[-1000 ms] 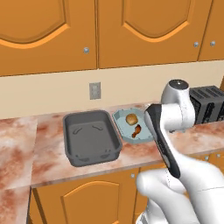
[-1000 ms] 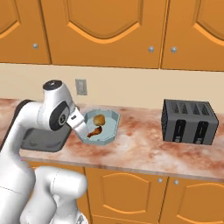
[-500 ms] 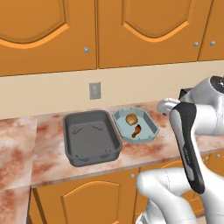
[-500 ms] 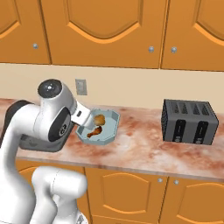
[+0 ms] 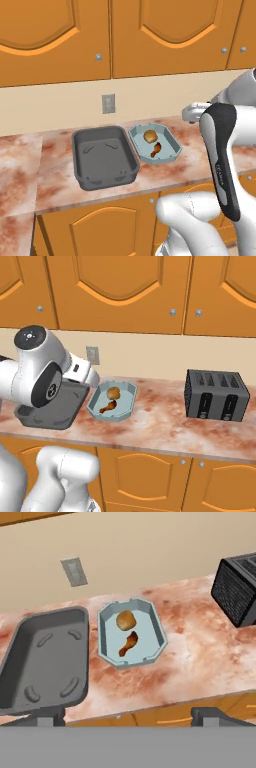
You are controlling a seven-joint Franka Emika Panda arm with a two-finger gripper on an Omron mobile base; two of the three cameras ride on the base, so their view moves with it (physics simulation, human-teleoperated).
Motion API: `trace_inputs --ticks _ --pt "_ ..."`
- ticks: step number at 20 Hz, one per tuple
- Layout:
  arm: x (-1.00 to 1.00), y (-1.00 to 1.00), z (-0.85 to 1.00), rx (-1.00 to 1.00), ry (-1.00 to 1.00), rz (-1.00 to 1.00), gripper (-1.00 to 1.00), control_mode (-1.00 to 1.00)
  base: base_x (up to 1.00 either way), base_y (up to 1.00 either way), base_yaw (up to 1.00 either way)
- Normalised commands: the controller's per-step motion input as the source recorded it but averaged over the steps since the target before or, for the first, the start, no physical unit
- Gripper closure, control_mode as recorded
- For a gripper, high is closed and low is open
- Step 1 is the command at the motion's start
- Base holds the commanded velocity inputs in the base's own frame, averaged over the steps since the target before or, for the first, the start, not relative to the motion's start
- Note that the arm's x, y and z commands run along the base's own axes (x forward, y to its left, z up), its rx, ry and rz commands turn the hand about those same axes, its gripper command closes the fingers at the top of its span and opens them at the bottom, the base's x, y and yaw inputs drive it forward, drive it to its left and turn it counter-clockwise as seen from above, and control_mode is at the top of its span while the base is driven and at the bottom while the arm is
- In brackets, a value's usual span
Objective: Place one potato and one chicken drumstick in each tupperware on the nearby counter, to pack two identical lunches.
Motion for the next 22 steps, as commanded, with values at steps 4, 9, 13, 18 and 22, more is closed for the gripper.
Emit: trace_inputs --ticks 4,9,13,18,22 --pt "0.00 0.00 0.00 0.00 0.00 0.00 -1.00 1.00 -0.05 0.44 0.05" --pt "0.00 0.00 0.00 0.00 0.00 0.00 -1.00 1.00 -0.38 -0.08 0.00" --pt "0.00 0.00 0.00 0.00 0.00 0.00 -1.00 1.00 -0.77 -0.88 0.00" --pt "0.00 0.00 0.00 0.00 0.00 0.00 -1.00 1.00 -0.67 -1.00 0.00" --pt "0.00 0.00 0.00 0.00 0.00 0.00 -1.00 1.00 -0.83 -1.00 0.02"
